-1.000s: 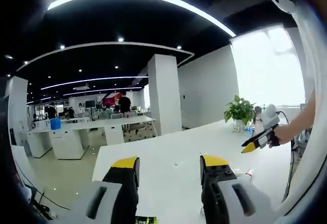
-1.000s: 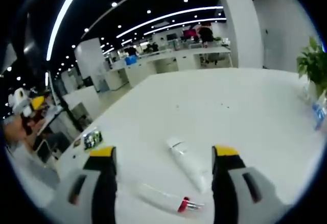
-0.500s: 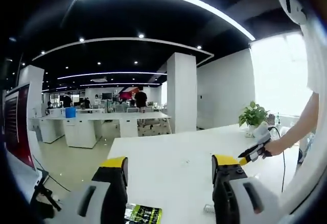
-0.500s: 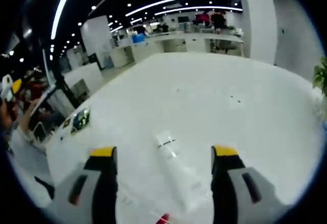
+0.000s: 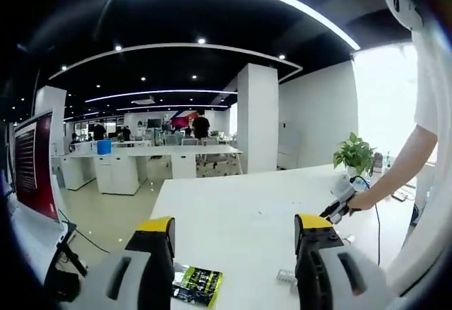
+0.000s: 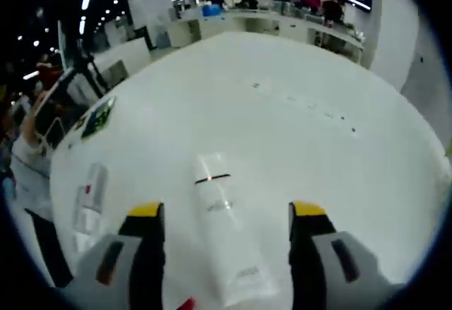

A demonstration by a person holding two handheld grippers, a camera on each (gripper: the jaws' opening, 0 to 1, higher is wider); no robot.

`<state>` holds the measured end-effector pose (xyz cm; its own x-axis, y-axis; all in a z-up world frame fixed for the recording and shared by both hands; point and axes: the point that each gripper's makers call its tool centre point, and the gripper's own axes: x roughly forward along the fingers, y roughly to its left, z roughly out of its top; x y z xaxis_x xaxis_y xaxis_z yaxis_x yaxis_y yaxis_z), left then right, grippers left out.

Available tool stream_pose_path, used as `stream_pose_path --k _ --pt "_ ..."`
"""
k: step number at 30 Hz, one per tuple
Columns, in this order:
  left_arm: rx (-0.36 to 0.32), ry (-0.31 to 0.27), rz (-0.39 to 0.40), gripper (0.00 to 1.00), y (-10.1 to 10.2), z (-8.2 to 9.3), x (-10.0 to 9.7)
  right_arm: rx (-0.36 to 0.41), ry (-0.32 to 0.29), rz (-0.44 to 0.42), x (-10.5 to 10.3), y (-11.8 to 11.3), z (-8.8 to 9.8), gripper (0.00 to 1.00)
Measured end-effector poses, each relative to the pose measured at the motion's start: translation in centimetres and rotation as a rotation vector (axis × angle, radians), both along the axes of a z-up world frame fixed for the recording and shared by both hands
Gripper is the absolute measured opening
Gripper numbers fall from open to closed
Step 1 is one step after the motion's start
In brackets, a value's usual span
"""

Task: Arrange the skincare products in the storage area until every visible bottle or jar stands upright without overlapping.

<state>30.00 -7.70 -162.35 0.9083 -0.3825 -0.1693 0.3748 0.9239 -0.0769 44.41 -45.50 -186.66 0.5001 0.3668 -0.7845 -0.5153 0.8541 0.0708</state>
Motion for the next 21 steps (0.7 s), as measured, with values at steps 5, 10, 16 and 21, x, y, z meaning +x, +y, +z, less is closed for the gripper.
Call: stream_pose_path --k 5,10,16,21 --pt "0.007 0.002 0.023 0.71 0.8 0.1 -0.6 -0.045 0.078 0.023 -0.3 -0.4 -2.0 0.65" --pt "0.011 0.011 0.042 0.7 1.3 0.0 -1.1 -0.135 0.119 0.119 -1.4 -0.5 -3.1 0.58" --pt "0.013 0.024 0.061 0.7 1.5 -0.2 -1.7 -0.186 0.136 0.161 -1.4 -0.9 -3.6 0.51" --pt "0.021 0.035 0.068 0.69 1.7 -0.4 -1.9 -0.195 0.147 0.188 -1.1 -1.2 -3.6 0.45"
